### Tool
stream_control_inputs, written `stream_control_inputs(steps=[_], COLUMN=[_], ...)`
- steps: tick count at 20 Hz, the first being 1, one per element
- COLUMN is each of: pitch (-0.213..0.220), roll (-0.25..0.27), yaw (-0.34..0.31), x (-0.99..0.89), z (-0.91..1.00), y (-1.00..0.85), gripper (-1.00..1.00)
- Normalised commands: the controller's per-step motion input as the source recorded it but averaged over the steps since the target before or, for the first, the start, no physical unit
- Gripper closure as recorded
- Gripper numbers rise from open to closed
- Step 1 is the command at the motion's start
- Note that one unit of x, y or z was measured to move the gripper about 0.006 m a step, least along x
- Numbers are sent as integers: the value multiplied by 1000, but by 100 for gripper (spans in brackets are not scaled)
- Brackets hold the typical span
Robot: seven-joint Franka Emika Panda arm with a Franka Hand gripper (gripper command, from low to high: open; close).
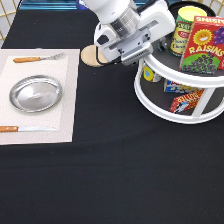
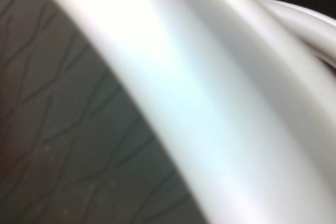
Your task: Pick up the bowl from the lazy Susan and put bowl on the plate
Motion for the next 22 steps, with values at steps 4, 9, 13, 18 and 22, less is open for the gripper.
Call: stream_control_inputs(steps=[4, 9, 13, 18, 22], pitch=[63, 12, -19, -127, -149], roll=[103, 43, -13, -98, -93], yaw=[106, 54, 24, 0, 0], x=[401, -118, -407, -864, -933], z=[194, 637, 702, 231, -69], y=[-181, -211, -31, 17, 25], gripper=[-100, -100, -100, -100, -100])
